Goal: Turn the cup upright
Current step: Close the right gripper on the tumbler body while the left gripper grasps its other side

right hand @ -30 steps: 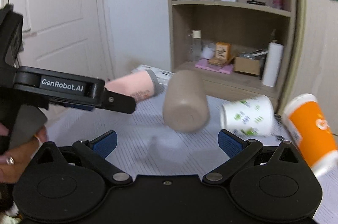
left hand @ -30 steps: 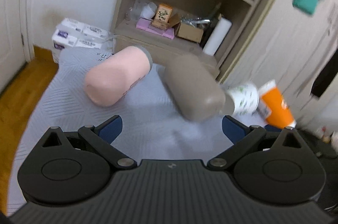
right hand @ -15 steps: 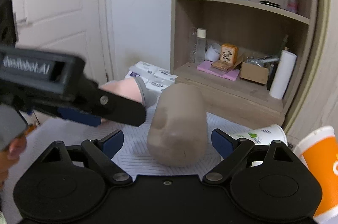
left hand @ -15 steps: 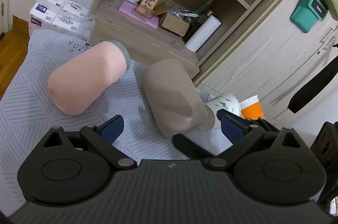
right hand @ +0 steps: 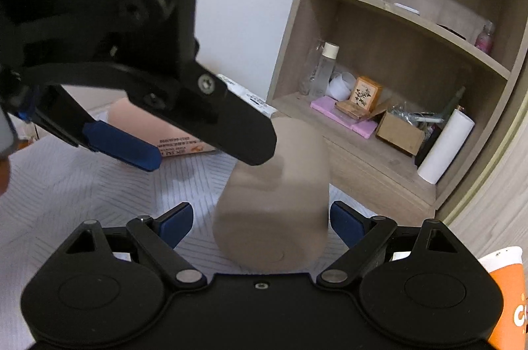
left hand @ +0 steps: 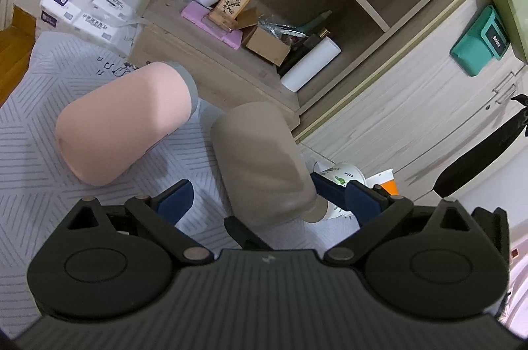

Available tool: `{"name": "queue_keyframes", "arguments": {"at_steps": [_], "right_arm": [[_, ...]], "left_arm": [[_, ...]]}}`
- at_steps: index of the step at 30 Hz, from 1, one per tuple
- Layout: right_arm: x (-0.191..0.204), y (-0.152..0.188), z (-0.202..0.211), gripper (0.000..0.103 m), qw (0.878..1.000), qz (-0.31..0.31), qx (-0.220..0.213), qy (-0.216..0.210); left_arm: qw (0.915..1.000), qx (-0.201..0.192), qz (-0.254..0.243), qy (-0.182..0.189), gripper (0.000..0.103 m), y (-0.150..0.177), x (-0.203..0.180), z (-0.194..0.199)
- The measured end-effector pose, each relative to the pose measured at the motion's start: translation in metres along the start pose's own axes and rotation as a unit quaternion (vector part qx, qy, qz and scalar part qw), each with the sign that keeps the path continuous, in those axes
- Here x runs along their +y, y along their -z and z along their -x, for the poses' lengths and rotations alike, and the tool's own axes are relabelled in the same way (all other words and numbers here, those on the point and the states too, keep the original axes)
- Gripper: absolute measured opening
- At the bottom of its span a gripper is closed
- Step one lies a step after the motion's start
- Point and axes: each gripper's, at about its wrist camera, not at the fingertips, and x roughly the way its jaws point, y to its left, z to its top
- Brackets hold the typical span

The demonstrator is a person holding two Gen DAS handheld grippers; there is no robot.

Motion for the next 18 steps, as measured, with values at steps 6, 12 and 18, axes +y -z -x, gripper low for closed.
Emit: {"name": "queue_keyframes", "arguments": {"at_steps": [6,12,18], "right_arm": [[0.011,0.002,-0.002,0.083,0.999,0.039,0.001,0.03],[0.018,0.005,0.014,0.083,0.999,0.019,0.006,0.035],[0.036,0.017,0.038,0.083,0.999,0.026,0.004,0.028]], "left_arm": [[0.9995,0.01,0.029,-0.005,0.099,-0.003,0.012,-0.008],[0.9991,0.023,0.037,0.001,0.099,0.001,0.019,-0.003],[0.9971,0.049,0.058,0.001,0.099,0.013,0.02,-0.003]]}}
